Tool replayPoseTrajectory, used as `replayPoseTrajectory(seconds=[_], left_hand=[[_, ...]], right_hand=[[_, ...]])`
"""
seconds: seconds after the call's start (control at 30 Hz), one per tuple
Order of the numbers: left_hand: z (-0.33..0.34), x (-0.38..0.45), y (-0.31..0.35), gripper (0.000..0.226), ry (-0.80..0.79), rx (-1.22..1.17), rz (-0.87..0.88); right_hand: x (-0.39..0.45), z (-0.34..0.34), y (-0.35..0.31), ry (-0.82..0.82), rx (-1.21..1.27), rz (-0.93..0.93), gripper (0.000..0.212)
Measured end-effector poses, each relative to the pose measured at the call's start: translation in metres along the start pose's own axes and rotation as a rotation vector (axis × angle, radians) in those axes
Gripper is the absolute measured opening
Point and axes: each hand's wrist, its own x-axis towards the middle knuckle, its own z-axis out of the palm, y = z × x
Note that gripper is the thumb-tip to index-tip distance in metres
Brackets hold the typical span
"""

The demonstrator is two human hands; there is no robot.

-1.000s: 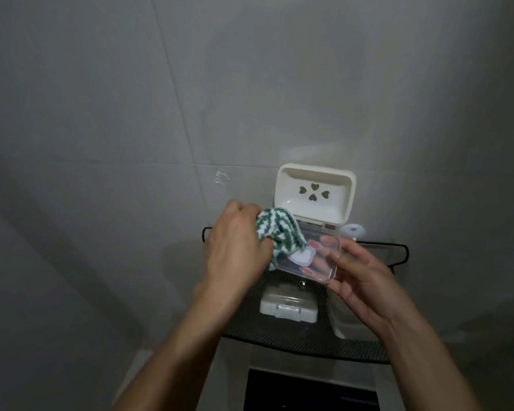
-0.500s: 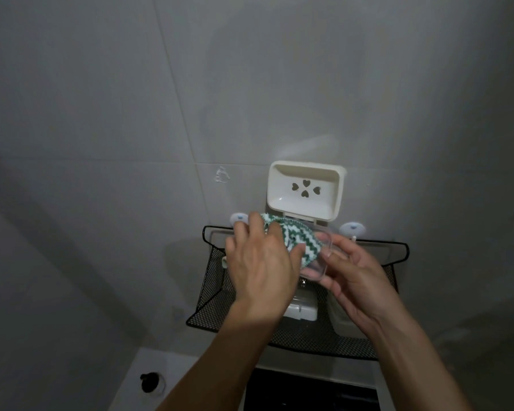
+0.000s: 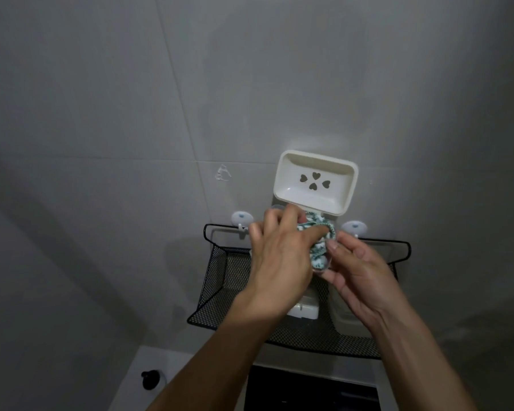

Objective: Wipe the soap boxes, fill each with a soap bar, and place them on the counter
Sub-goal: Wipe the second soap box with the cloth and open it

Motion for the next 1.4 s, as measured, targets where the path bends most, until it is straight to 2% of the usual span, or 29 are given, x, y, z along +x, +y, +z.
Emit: replayPoseTrajectory(seconds=[0.13,0.27,0.37,0.6,0.73,0.87,0.97,1.1,1.33,1.4], left_hand=[[-0.005,0.001,-0.009,0.032,0.017,0.189,-0.131],[-0.007,0.000,-0.010,0.021,0.049,0.210,-0.209],[-0.007,0.002,-0.010,0.026,0.068,0.116,-0.155],[-0.008,0.003,-0.003,0.035,-0.020,-0.105,0.060],[-0.010,0.006,-0.006,0.039,-0.115,-0.153,0.090],[-0.013,0.003,-0.007,0.040,-0.176,-0.180,0.124],[-0.013,0.000,-0.007,0.042,-0.161,-0.137,0.162],[-0.015,-0.005,-0.013,0.024,-0.076,-0.026,0.236],[-0.024,-0.009,-0.033,0.034,-0.036,0.172,0.139],[-0.025,-0.011,-0.033,0.030,-0.004,0.204,0.102]], right_hand=[[0.000,-0.001,-0.002,-0.011,0.008,-0.019,0.039],[-0.001,0.000,0.001,-0.029,-0.014,-0.004,0.039],[0.000,0.001,-0.001,-0.029,-0.010,0.003,0.038],[0.000,0.000,-0.001,-0.038,-0.042,0.003,0.036],[-0.002,-0.001,-0.003,-0.016,-0.019,-0.015,0.041],[-0.003,-0.003,-0.007,0.025,0.007,-0.022,0.036],[-0.005,-0.001,-0.008,0.038,-0.008,-0.018,0.039],[-0.008,0.001,-0.008,0.038,-0.039,-0.027,0.031],[-0.010,-0.002,-0.014,0.084,-0.099,0.000,0.029],[-0.009,-0.002,-0.016,0.082,-0.092,0.007,0.033]])
